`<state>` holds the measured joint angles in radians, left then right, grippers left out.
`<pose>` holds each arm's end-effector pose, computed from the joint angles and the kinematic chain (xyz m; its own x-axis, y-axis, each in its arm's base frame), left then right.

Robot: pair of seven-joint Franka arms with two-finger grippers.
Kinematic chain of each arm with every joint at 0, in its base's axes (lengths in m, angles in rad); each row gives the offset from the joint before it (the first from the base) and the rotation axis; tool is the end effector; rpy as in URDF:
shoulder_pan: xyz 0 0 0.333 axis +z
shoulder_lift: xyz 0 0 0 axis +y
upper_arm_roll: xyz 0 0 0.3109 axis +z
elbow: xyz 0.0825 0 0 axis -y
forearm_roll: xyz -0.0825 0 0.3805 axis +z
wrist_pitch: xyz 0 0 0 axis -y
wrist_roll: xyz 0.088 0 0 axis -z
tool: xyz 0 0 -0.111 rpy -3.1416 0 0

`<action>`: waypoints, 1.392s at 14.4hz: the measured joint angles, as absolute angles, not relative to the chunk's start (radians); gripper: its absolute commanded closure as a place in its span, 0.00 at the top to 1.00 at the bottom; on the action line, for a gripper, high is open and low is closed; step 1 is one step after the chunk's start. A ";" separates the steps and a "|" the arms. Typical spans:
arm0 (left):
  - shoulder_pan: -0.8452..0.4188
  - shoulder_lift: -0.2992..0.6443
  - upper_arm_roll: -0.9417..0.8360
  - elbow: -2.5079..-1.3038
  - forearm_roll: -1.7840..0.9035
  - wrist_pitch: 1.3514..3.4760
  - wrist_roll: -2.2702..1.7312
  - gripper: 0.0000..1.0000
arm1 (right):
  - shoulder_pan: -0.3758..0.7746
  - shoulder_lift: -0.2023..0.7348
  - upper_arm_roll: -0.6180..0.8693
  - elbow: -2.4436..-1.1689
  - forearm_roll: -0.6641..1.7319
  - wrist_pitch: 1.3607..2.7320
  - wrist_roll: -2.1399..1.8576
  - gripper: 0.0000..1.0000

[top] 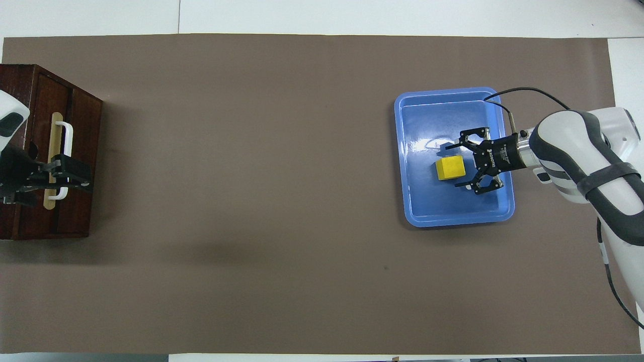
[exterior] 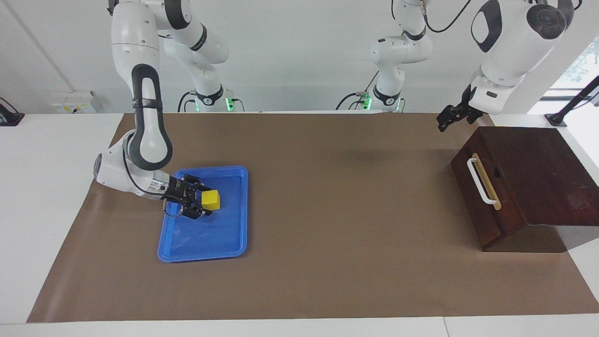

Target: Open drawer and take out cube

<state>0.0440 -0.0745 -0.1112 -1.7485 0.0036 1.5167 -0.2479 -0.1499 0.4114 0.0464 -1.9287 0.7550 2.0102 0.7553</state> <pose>0.5145 -0.0360 0.5684 0.9718 0.1822 -0.1494 0.1766 -0.9830 -0.0500 0.5913 -0.0189 0.2594 0.2270 -0.7281 -0.6468 -0.9703 -0.2262 -0.0859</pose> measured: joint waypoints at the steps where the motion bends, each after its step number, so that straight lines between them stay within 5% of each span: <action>1: 0.044 -0.075 -0.111 -1.748 -0.013 1.524 -0.248 1.00 | -0.150 0.409 0.047 -1.911 0.734 1.998 0.755 1.00; 20: 0.018 -0.036 -0.112 -1.679 -0.020 1.452 -0.211 1.00 | -0.048 0.136 0.060 -1.705 0.164 1.678 0.286 1.00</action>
